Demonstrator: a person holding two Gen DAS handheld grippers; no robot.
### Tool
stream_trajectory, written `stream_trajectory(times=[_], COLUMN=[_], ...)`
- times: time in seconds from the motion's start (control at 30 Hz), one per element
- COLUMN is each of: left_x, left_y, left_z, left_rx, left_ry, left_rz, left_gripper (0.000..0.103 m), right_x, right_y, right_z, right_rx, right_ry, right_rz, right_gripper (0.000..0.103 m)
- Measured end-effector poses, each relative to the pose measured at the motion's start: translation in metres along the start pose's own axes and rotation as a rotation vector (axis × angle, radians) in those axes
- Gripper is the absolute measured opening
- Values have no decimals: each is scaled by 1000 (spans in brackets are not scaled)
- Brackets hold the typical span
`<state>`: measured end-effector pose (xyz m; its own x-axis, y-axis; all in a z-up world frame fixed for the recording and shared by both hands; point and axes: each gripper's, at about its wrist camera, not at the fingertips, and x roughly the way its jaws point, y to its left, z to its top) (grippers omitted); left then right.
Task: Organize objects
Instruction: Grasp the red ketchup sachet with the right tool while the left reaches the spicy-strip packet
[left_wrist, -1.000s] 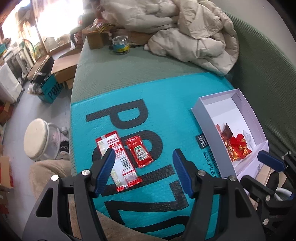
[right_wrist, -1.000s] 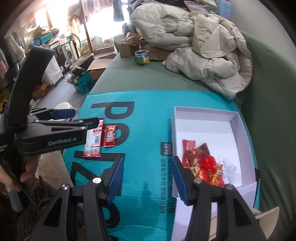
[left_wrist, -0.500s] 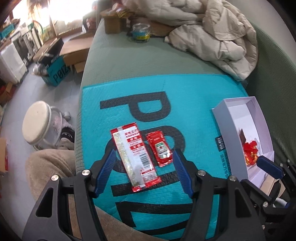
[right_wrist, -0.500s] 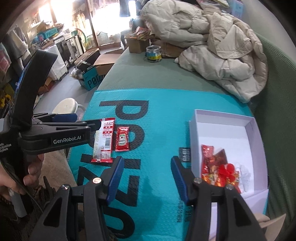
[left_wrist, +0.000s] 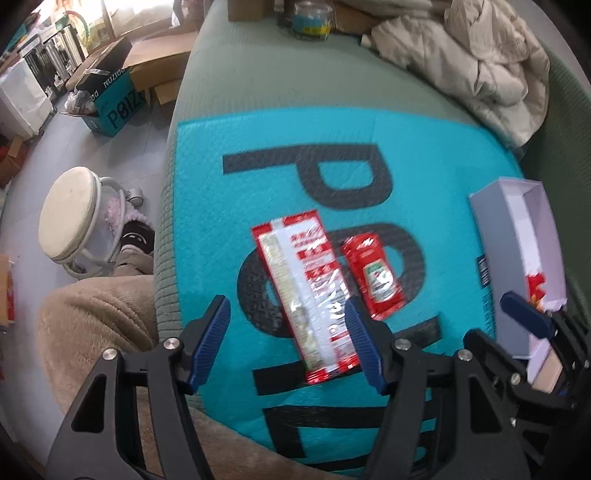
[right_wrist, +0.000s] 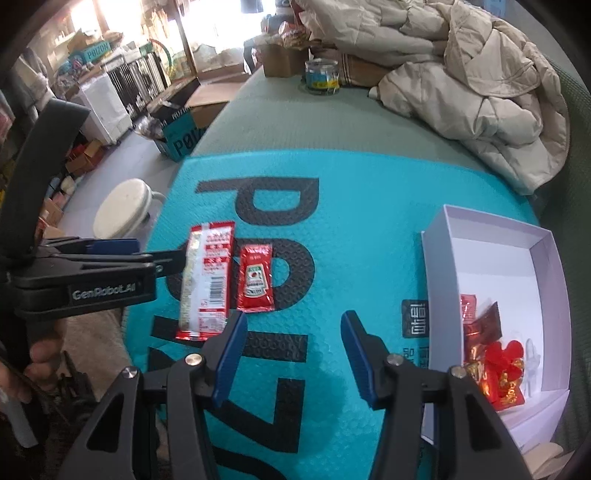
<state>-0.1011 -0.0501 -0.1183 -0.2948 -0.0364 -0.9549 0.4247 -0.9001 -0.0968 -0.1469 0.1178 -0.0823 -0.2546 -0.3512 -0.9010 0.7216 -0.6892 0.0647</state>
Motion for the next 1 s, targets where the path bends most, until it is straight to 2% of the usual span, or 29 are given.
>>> stream_trajectory(times=[0.23,0.37,0.43,0.6,0.73,0.87,1.0], left_x=[22,27,29,36,38,41,44], left_y=[10,12,13,18,20,21,23], left_z=[-1,0,-2,-5,-2,0,1], left_rx=[7,21,30,30,29,35,33], left_ry=[70,73,74,95,93,92,95], left_rz=[-30,-56,-73,-84,-69,-63,-61], left_gripper=[63,63,63,63,63,63,63], right_x=[28,36,42,56,63,67,75], right_y=[7,5,8,11,14,17,22], right_z=[3,5,5,5,8,15,17], right_rx=[-15,26,24,17,0,-8,-20], right_ry=[27,12,23,54,57,31,52], right_rz=[12,19,49,61,68,38,70], right_gripper=[54,54,54,54,54,54,54])
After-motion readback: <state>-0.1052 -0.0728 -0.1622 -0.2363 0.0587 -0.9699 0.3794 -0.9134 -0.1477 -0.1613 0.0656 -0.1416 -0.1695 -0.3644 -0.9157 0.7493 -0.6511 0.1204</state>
